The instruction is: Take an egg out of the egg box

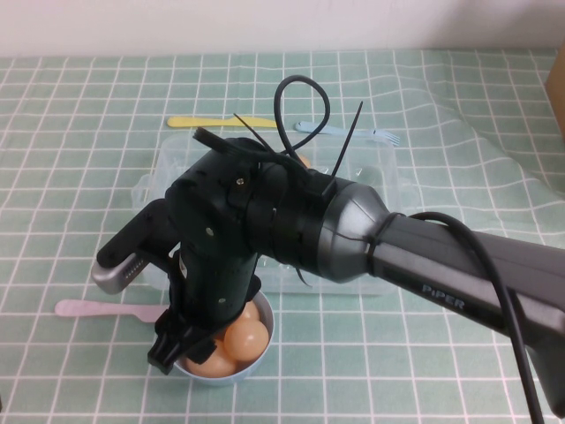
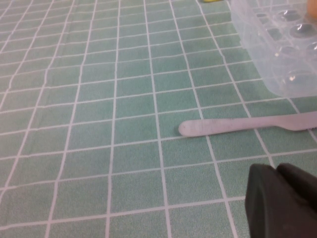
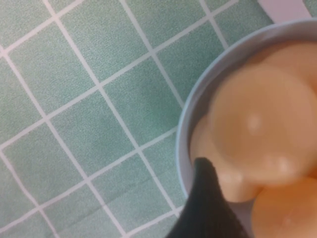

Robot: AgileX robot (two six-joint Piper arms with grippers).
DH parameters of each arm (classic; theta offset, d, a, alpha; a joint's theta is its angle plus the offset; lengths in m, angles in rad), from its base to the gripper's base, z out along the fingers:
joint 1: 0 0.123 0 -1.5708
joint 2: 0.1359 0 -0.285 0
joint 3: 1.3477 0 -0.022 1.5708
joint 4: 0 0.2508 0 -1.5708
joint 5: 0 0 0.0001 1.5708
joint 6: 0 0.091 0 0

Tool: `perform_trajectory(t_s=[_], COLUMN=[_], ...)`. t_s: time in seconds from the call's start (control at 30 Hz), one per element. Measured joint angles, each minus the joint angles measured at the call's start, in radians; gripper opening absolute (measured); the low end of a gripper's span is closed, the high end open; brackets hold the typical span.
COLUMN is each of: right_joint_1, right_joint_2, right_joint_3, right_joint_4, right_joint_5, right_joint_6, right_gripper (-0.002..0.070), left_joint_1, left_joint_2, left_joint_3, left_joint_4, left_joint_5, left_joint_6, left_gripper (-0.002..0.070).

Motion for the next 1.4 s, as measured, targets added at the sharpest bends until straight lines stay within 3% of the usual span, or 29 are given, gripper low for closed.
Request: perform_trajectory(t_s=[0.5, 0.8, 0.97, 1.17, 1.27, 1.4], right_joint_1=[0.006, 0.008, 0.008, 0.008, 0.008, 0.008], right_joint_2=[-0.005, -0.127, -0.254, -0.428, -0.499, -0.583], right_joint_3=[-0.001, 0.009, 0.105, 0.27, 0.346, 0.436], right_joint_4=[-0.005, -0.009, -0.009, -0.005, -0.005, -0.005], right_joint_5=[0.02, 0.075, 0.079, 0.081, 0.084, 0.084], right_joint_6=[0.0, 0.006, 0.033, 0.094, 0.1, 0.1], right_gripper=[0.0422, 0.0415, 0.0315, 0.0051, 0.0003, -0.0011], left_joint_1=[0.0, 0.0, 0.0, 0.0, 0.0, 0.0], left_joint_2=[0.0, 0.0, 0.0, 0.0, 0.0, 0.0], left_joint_3=[0.0, 0.0, 0.0, 0.0, 0.0, 0.0], left_joint_4=[0.0, 0.0, 0.0, 0.0, 0.0, 0.0], left_joint_5=[0.0, 0.0, 0.0, 0.0, 0.0, 0.0], left_joint_6=[0.0, 0.0, 0.0, 0.0, 0.0, 0.0], left_gripper=[-0.0003, -0.0003, -0.0003, -0.0003, -0.0003, -0.0003])
